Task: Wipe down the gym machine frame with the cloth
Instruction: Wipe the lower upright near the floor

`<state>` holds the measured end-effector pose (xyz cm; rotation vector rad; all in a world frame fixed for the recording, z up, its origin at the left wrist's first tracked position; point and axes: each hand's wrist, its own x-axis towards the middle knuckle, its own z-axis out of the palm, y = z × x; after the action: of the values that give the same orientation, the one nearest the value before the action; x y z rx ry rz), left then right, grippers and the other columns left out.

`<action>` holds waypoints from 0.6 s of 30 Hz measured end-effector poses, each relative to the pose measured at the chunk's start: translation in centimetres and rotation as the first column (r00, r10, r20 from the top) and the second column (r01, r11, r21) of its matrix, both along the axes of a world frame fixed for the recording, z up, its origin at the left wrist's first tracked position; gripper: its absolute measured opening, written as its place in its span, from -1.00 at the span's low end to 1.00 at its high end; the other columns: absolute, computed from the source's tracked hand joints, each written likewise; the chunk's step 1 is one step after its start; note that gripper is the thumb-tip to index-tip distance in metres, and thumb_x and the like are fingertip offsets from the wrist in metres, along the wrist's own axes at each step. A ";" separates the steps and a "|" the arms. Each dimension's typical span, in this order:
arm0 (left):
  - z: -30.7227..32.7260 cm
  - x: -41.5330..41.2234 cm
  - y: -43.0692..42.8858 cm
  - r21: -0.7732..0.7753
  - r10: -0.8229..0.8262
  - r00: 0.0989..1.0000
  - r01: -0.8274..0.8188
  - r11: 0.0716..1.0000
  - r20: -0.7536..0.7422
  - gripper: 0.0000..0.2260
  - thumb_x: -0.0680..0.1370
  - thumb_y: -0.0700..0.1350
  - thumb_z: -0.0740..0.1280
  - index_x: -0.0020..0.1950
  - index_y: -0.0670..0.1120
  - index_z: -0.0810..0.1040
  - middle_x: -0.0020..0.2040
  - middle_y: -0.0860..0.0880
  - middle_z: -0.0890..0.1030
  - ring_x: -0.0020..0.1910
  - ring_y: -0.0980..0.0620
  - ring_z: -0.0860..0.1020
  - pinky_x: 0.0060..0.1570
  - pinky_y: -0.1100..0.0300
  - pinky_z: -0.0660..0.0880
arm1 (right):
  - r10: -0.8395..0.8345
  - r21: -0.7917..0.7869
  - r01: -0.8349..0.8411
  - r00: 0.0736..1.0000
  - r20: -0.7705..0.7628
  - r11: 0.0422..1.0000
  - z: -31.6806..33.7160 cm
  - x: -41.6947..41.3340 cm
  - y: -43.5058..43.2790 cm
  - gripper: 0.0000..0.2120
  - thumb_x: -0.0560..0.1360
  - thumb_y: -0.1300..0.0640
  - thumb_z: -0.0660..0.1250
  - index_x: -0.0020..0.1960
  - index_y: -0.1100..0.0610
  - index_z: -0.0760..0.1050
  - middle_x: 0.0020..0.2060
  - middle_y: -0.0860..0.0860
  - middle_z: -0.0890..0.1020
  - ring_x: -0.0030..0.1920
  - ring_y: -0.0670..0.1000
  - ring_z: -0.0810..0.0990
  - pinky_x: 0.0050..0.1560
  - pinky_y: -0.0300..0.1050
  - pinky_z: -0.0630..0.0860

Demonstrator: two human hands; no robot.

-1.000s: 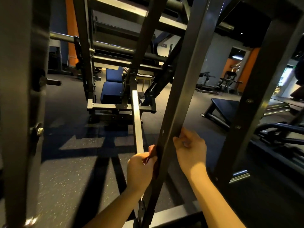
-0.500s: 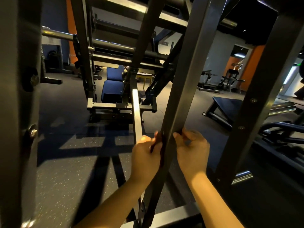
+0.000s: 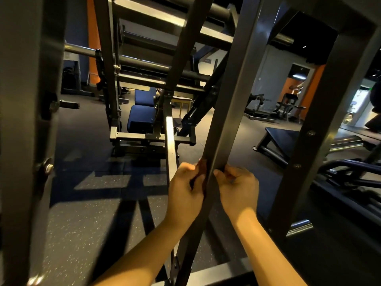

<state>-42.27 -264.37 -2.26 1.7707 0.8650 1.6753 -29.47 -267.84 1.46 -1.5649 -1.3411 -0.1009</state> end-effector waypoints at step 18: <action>8.3 0.2 1.2 0.145 -0.059 0.997 0.052 0.988 0.047 -0.83 0.60 -0.25 0.38 0.06 0.02 0.63 0.06 0.08 0.62 0.11 0.10 0.63 0.16 -0.04 0.59 | 0.019 0.283 -0.052 0.993 0.119 0.958 16.5 0.1 -0.6 -0.67 0.58 -0.07 0.39 0.28 0.04 0.60 0.07 -0.04 0.59 0.01 -0.07 0.58 0.04 -0.04 0.58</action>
<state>-42.08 -263.17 6.07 1.8206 0.6813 1.7773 -29.34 -268.39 17.99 -1.3060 -1.3762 -0.3529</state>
